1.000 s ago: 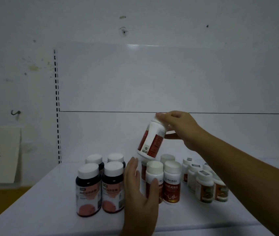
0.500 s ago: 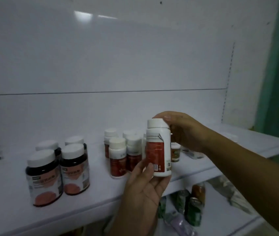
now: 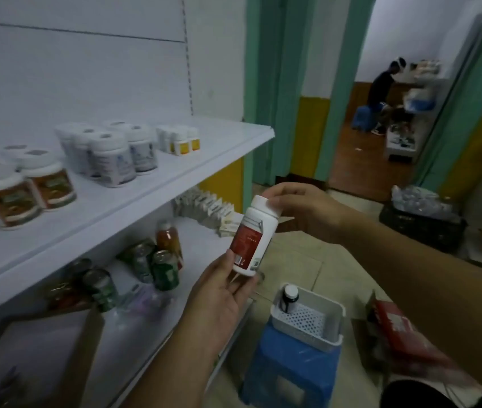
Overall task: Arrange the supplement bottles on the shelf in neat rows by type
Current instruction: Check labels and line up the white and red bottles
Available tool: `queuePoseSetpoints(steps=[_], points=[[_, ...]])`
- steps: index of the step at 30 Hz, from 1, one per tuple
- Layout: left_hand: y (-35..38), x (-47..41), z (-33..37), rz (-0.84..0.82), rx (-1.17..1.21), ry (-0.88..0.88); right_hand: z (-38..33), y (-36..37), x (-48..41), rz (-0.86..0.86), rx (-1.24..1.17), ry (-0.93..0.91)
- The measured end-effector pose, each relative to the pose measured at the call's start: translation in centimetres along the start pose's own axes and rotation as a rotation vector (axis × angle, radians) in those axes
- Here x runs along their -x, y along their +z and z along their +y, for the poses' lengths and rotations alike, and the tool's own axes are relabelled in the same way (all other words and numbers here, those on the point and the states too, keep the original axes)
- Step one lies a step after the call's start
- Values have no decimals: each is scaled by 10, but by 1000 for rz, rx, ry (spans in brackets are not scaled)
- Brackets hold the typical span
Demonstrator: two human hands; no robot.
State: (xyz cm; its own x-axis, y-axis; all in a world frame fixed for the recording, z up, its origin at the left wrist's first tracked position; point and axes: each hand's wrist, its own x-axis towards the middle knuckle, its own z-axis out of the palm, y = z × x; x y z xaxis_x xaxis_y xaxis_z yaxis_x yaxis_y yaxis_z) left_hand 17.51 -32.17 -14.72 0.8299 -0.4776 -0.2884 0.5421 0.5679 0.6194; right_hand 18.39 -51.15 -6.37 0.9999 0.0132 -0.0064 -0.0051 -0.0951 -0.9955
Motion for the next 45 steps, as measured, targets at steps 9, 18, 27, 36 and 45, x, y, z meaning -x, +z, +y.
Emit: queuePoseSetpoints(steps=[9, 18, 27, 36, 45], points=[[29, -112, -131, 95, -155, -222, 112, -131, 39, 280, 203, 248], [-16, -250, -214, -39, -1380, -71, 280, -203, 8, 549, 453, 357], [-98, -324, -237, -284, -1891, -54, 494, -196, -69, 466, 642, 487], [-121, -296, -249, -342, -1942, -105, 537, -186, -83, 166, 932, 438], [-4, -245, -117, -362, -2315, 312, 359, -177, -82, -180, 1210, 295]])
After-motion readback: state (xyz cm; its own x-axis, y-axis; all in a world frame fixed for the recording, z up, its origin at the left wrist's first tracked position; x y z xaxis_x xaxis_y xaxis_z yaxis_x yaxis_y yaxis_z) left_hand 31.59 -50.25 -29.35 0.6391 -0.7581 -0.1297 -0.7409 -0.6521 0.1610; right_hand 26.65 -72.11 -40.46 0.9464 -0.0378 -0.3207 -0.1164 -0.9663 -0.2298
